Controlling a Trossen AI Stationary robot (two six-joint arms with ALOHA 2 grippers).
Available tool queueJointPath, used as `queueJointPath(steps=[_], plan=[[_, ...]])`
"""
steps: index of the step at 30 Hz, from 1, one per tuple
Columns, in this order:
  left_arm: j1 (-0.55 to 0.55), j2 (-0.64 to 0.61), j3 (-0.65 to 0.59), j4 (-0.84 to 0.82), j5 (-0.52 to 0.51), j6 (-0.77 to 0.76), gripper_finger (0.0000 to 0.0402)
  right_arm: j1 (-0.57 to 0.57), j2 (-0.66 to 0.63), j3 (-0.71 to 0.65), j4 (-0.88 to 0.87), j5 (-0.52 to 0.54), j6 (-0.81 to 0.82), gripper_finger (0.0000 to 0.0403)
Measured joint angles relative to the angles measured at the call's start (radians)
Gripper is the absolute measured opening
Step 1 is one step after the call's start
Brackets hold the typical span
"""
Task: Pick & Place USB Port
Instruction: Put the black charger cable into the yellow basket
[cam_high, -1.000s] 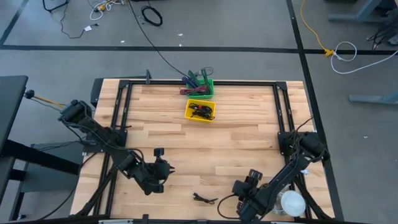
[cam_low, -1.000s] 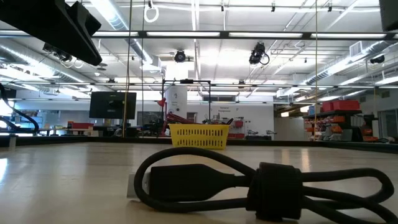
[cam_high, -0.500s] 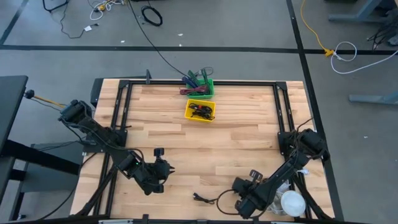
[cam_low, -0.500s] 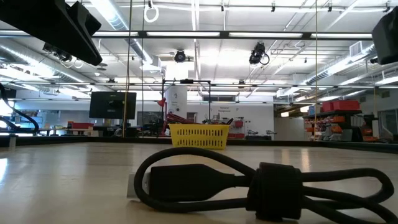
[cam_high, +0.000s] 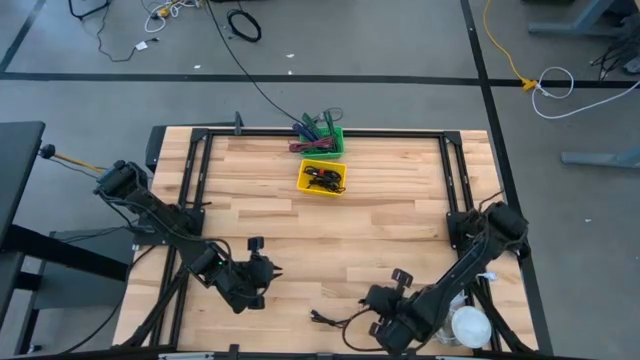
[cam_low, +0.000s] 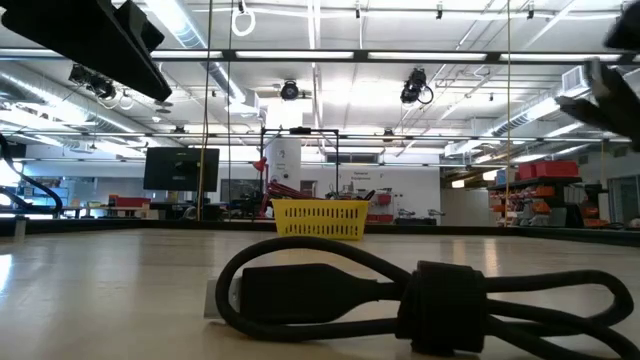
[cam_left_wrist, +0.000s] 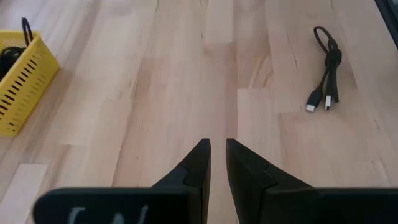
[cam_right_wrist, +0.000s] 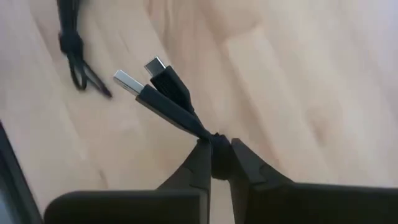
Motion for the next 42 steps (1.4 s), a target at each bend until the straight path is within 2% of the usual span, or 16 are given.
queueJointPath(steps=[7,12,19,26,30,34,42], plan=[[0.0,0.0,0.0,0.071,-0.088,0.011,0.0055,-0.002,-0.058,0.097,0.061,0.235,-0.138,0.002],[0.0,0.0,0.0,0.219,-0.171,0.135,0.0055,-0.014,-0.084,0.126,0.204,0.349,-0.267,0.002],[0.0,0.0,0.0,0.505,-0.188,0.389,0.0055,-0.054,-0.091,0.125,0.485,0.377,-0.548,0.002],[0.023,0.0,0.001,0.682,-0.05,0.517,0.0055,-0.104,-0.091,0.125,0.69,0.341,-0.771,0.002],[0.036,0.0,0.001,0.711,-0.023,0.533,0.0055,-0.125,-0.091,0.125,0.743,0.286,-0.822,0.002],[0.047,0.0,0.001,0.717,-0.013,0.551,0.0065,-0.137,-0.091,0.125,0.753,0.282,-0.846,0.002],[0.046,0.0,0.001,0.736,0.018,0.552,0.0136,-0.155,-0.092,0.125,0.769,0.267,-0.86,0.002]])
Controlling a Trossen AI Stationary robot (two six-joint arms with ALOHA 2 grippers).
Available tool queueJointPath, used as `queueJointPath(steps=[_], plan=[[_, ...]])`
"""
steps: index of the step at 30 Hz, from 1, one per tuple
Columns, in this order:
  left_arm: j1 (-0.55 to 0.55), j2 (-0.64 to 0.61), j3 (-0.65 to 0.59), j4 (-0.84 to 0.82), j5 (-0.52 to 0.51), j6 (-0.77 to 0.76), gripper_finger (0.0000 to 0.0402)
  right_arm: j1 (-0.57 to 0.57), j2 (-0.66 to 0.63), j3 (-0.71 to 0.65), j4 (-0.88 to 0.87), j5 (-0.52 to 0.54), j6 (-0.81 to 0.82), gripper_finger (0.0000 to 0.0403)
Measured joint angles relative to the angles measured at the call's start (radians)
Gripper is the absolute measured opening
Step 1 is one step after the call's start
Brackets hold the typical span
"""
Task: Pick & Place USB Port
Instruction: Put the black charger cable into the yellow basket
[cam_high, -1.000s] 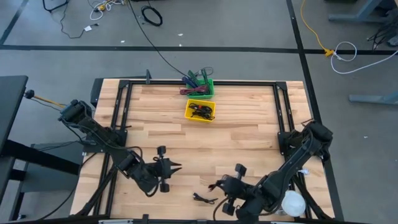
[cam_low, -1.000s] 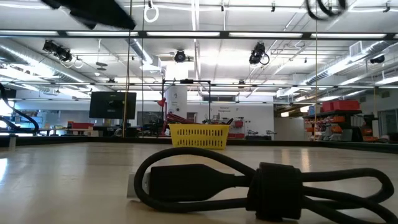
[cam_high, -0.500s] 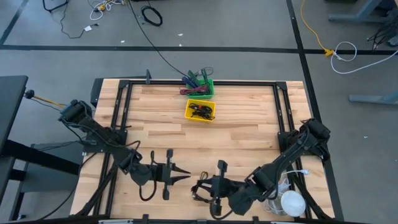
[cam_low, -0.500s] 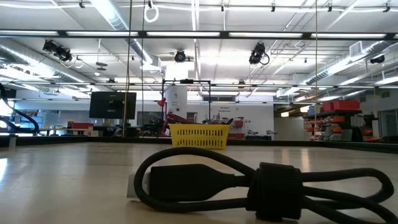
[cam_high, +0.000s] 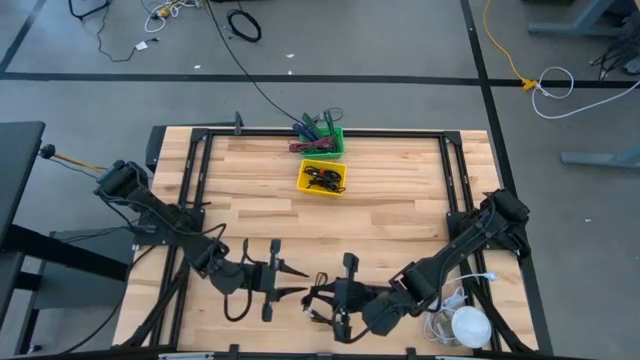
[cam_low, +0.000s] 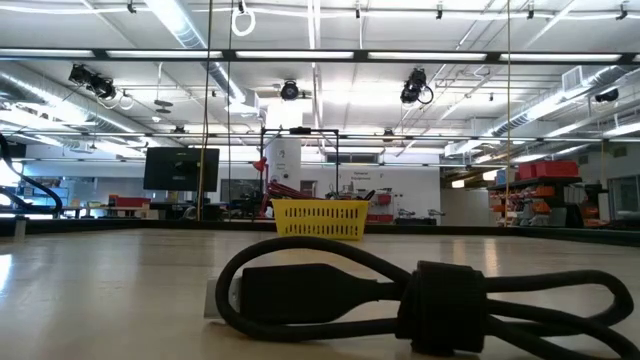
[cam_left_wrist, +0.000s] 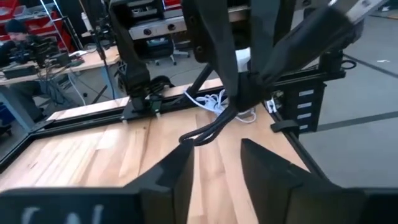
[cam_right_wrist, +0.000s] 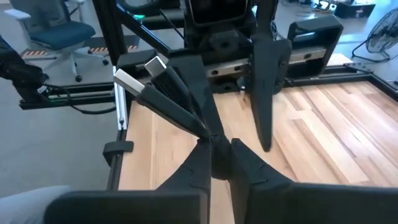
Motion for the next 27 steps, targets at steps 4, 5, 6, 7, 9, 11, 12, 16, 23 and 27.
queueJointPath(steps=[4,5,6,7,9,11,12,16,23,27], plan=[[0.004,0.0,0.0,0.02,-0.001,0.029,0.0162,-0.007,0.0,0.0,0.053,-0.009,-0.031,0.002],[0.007,0.0,0.0,0.032,-0.001,0.033,0.0166,-0.01,0.0,0.0,0.073,-0.017,-0.042,0.002],[0.009,0.0,0.0,0.043,-0.001,0.034,0.017,-0.014,0.0,0.0,0.09,-0.031,-0.054,0.002],[0.012,0.0,0.0,0.053,0.001,0.039,0.0171,-0.017,0.0,0.0,0.103,-0.043,-0.066,0.002],[0.017,0.0,0.0,0.067,0.021,0.06,0.0172,-0.024,0.0,0.0,0.12,-0.056,-0.086,0.002],[0.021,0.0,0.0,0.081,0.046,0.078,0.0171,-0.033,0.0,0.0,0.13,-0.056,-0.094,0.0019],[0.024,0.0,0.0,0.087,0.06,0.078,0.017,-0.037,0.0,0.0,0.136,-0.056,-0.097,0.0019],[0.03,0.0,0.0,0.097,0.076,0.078,0.0169,-0.057,0.0,0.0,0.159,-0.091,-0.121,0.0019],[0.033,0.0,0.0,0.09,0.068,0.082,0.0038,-0.081,-0.001,0.0,0.159,-0.108,-0.119,0.0022],[0.033,0.0,0.0,0.088,0.044,0.081,0.0015,-0.084,-0.001,0.0,0.157,-0.136,-0.122,0.0037]])
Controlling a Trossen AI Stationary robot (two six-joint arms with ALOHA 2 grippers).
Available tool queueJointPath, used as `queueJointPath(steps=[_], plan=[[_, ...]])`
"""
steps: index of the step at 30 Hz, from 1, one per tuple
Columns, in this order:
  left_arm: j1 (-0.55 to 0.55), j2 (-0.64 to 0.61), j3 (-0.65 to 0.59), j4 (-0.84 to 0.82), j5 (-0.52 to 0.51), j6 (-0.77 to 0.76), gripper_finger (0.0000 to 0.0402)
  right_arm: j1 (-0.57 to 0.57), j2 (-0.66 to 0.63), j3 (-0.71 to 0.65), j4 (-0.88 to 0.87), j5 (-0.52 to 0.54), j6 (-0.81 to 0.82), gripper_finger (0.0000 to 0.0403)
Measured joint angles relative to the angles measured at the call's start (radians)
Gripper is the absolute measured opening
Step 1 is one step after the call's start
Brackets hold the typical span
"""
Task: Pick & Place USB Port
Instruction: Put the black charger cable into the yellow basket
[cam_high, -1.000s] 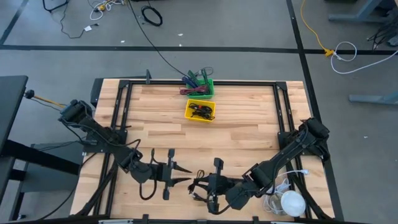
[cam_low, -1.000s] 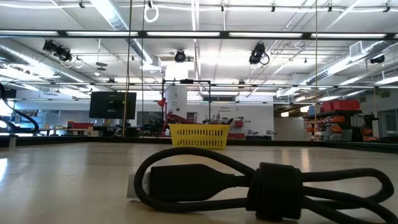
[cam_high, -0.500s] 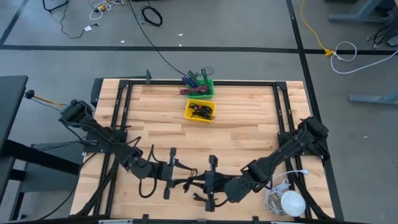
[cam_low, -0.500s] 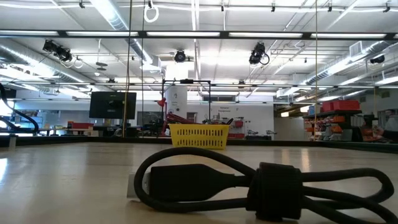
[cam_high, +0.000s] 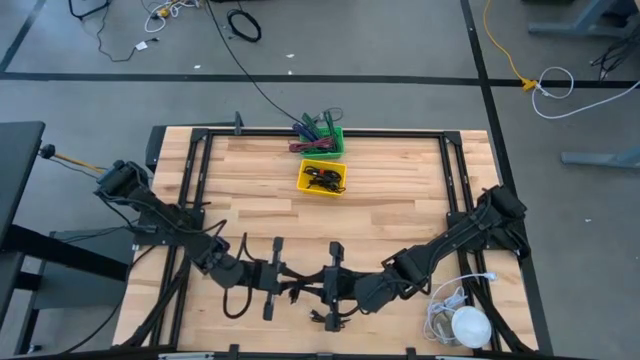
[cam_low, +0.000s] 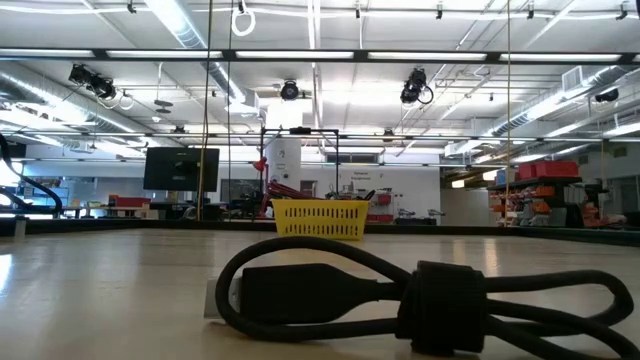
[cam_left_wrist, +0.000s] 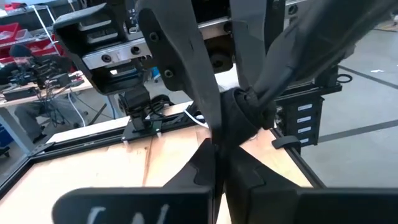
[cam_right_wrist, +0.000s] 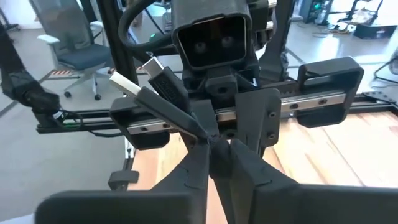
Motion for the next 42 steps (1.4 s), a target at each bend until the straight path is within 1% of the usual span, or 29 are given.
queueJointPath(steps=[7,9,11,14,18,21,22,24,28,31,33,35,38,42], plan=[[-0.001,0.0,0.0,-0.004,-0.021,-0.004,0.0009,-0.001,0.0,0.0,-0.009,-0.005,-0.079,0.0085],[-0.001,0.0,0.0,-0.005,-0.05,-0.004,0.0009,-0.001,0.0,0.001,-0.029,0.021,-0.087,0.01],[0.001,0.0,0.0,-0.012,-0.076,-0.004,0.0009,0.0,-0.01,0.001,-0.09,0.066,-0.083,0.0118],[0.002,0.0,0.0,-0.038,-0.133,-0.004,0.0009,0.001,-0.028,0.001,-0.181,0.123,-0.027,0.0147],[0.012,-0.002,0.0,-0.146,-0.265,-0.005,0.0009,0.009,-0.063,0.001,-0.304,0.131,0.062,0.0179],[0.051,-0.002,0.0,-0.261,-0.355,-0.03,0.0009,0.024,-0.071,0.001,-0.398,0.133,0.166,0.019],[0.072,-0.002,0.0,-0.298,-0.367,-0.047,0.0009,0.032,-0.07,0.001,-0.423,0.132,0.197,0.019],[0.128,-0.003,0.0,-0.376,-0.343,-0.106,0.0009,0.051,-0.065,0.001,-0.459,0.11,0.262,0.019],[0.278,-0.003,0.0,-0.529,-0.209,-0.241,0.0009,0.095,-0.038,0.0,-0.479,0.036,0.337,0.0183],[0.377,-0.002,0.0,-0.617,-0.129,-0.307,0.0009,0.136,-0.027,-0.013,-0.453,0.03,0.37,0.0176],[0.419,-0.003,0.0,-0.653,-0.102,-0.32,0.0009,0.16,-0.021,-0.031,-0.435,0.03,0.384,0.0172],[0.445,-0.002,0.0,-0.673,-0.1,-0.319,0.0009,0.182,-0.018,-0.056,-0.398,0.035,0.4,0.0168],[0.487,-0.003,0.007,-0.711,-0.09,-0.319,0.0009,0.202,-0.018,-0.111,-0.279,0.036,0.404,0.0163],[0.58,-0.002,0.051,-0.808,-0.032,-0.318,0.0009,0.215,-0.018,-0.186,-0.151,0.01,0.392,0.016]])
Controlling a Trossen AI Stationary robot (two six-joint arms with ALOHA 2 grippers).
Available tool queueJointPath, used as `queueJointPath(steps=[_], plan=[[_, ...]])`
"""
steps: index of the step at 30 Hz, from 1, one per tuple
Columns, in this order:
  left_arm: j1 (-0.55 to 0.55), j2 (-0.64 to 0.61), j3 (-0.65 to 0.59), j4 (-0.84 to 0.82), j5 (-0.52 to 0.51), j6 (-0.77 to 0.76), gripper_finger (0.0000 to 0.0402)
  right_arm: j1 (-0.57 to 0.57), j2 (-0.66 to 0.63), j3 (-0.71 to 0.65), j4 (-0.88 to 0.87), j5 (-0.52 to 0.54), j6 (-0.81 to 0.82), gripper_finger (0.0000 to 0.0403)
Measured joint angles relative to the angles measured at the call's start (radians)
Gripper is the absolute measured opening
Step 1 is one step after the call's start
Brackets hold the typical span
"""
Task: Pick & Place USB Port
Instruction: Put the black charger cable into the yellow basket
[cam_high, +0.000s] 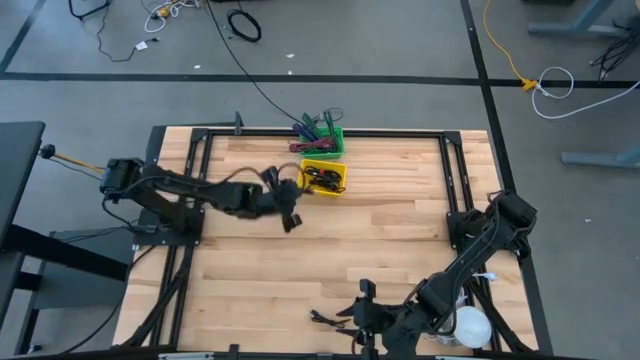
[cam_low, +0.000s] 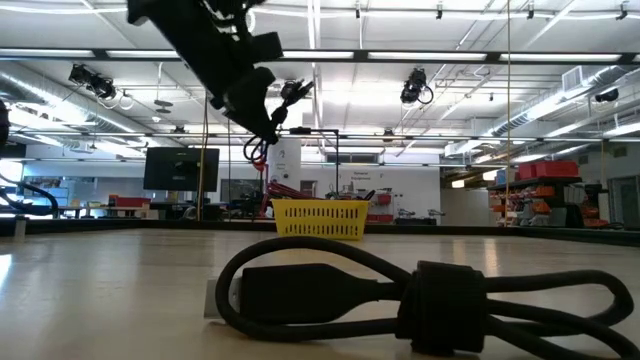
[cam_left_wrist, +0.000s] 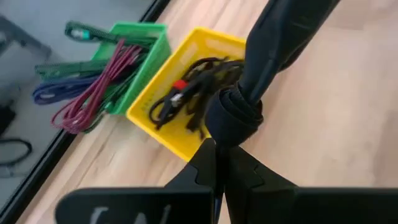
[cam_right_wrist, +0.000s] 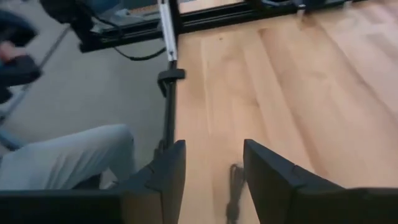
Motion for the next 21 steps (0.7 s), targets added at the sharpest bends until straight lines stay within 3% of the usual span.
queueJointPath(steps=[9,12,21], plan=[[0.161,0.05,0.102,-0.05,0.112,0.136,0.0009,-0.017,0.0,-0.081,0.071,-0.008,-0.057,0.016],[0.211,0.13,0.179,-0.051,0.163,0.187,0.0009,-0.03,0.0,-0.08,0.088,-0.005,-0.093,0.016],[0.274,0.382,0.477,-0.326,0.233,0.289,0.0009,-0.042,0.0,-0.08,0.053,0.016,-0.161,0.016]])
